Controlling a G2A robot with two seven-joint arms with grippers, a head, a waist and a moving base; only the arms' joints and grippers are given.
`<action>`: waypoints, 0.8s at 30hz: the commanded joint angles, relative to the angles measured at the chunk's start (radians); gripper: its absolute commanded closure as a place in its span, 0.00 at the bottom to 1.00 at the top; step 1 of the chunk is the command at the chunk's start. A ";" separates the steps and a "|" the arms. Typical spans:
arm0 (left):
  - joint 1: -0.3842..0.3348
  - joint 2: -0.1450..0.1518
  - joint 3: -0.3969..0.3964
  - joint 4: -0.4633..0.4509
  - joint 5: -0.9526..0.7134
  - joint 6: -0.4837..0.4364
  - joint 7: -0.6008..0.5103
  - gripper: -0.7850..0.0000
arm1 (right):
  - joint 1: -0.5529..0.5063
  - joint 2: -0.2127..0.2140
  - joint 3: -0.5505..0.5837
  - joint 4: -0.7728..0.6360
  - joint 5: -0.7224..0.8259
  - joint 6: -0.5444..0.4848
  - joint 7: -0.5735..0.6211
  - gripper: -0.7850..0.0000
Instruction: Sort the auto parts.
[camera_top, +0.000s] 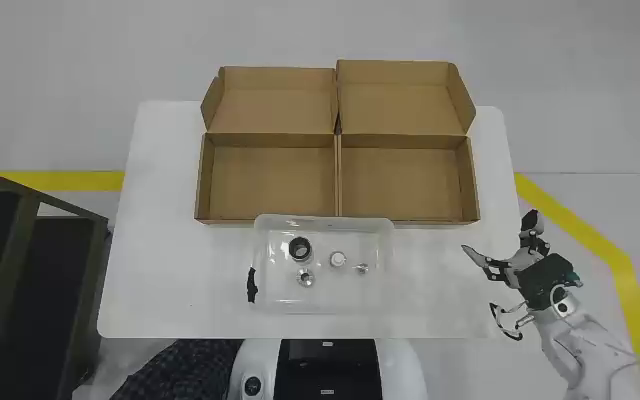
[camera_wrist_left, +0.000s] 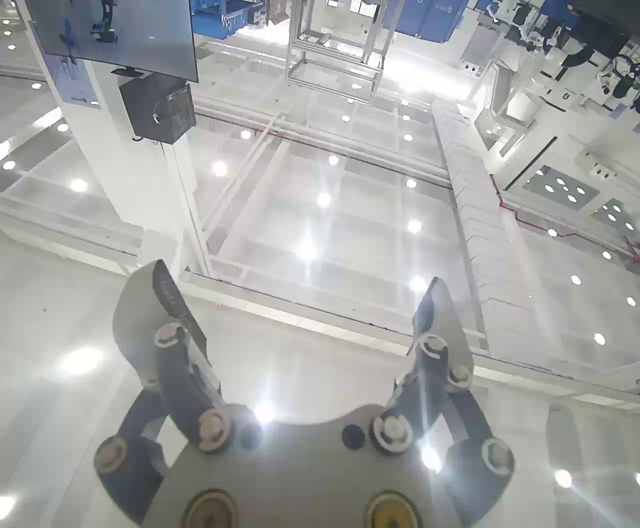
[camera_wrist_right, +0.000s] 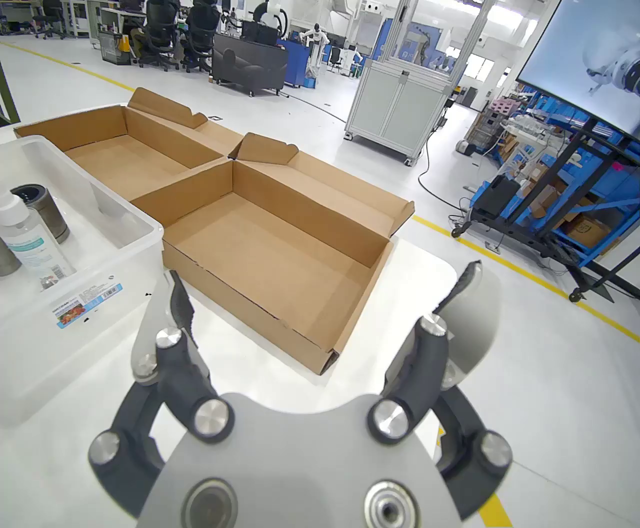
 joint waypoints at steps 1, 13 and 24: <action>0.000 0.000 0.000 0.000 0.000 0.000 0.000 0.00 | 0.000 0.000 0.000 0.000 0.000 0.000 0.000 0.00; 0.000 0.000 0.000 0.000 0.000 0.000 0.000 0.00 | 0.000 0.000 0.000 0.000 0.000 0.000 0.000 0.00; 0.000 0.000 0.000 0.000 0.000 0.000 0.000 0.00 | 0.012 0.005 -0.028 -0.051 -0.027 -0.045 0.059 0.00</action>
